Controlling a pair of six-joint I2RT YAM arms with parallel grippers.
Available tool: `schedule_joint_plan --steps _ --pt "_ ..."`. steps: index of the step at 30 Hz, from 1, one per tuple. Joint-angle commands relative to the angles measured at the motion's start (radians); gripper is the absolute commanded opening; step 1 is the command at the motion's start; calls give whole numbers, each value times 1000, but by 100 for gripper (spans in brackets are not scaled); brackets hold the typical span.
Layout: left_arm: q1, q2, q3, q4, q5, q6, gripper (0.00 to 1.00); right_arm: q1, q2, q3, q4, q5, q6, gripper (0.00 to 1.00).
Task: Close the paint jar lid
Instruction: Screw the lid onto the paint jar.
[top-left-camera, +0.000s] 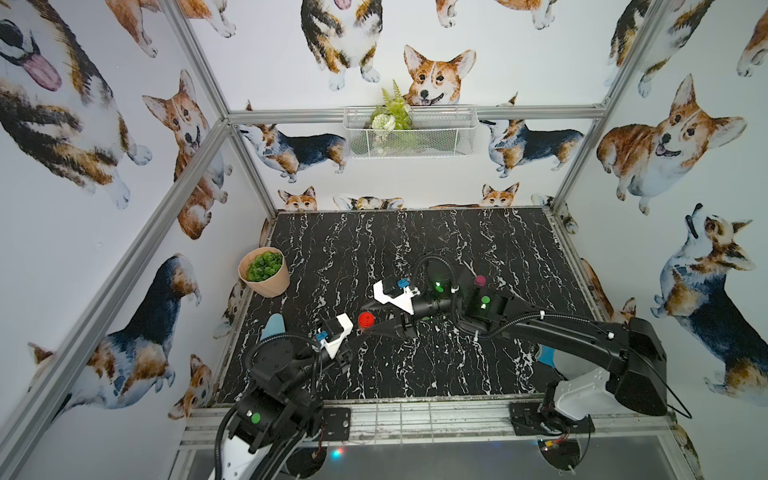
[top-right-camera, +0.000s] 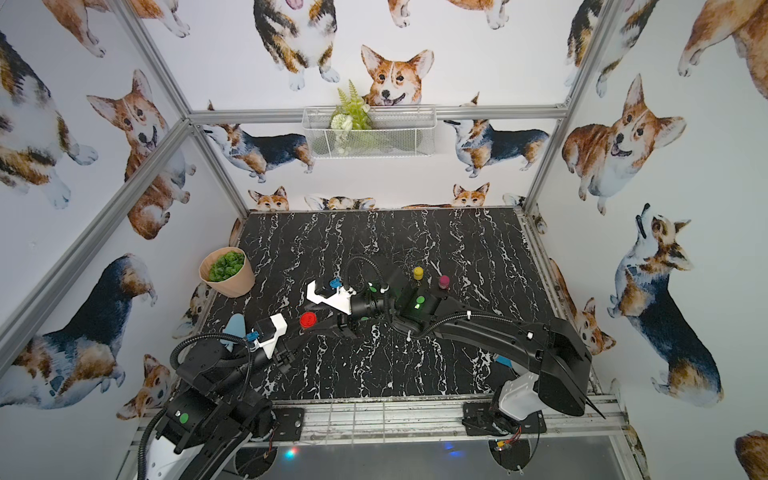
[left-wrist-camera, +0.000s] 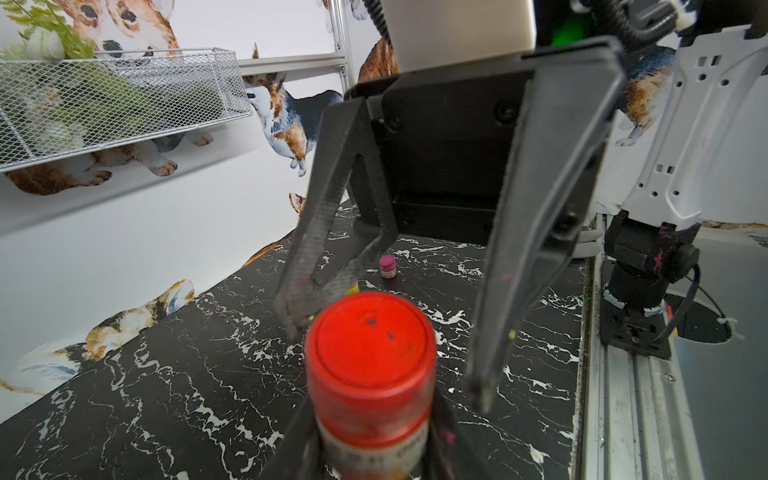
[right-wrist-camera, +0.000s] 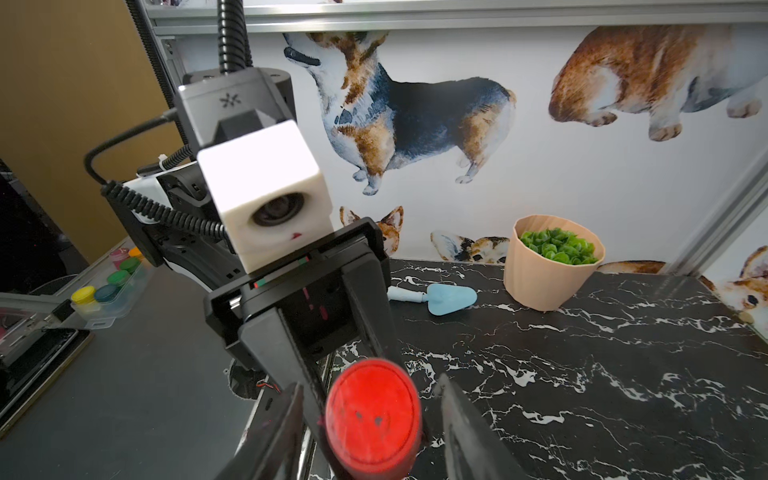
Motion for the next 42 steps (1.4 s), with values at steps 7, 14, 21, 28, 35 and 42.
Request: schedule_joint_plan --steps 7,14,21,28,35,42 --pt "-2 -3 3 32 -14 11 25 3 12 15 14 -16 10 36" --pt "-2 -8 5 29 -46 19 25 18 19 9 3 100 13 35" --pt "-3 -24 8 18 -100 35 25 80 37 6 21 336 20 36" --pt "-2 -38 10 10 -158 52 24 119 75 24 54 497 79 36" --pt "-1 -62 11 -2 -222 65 24 144 123 40 74 621 140 35" --pt "-2 -67 14 -10 -290 77 24 190 165 71 80 770 173 35"
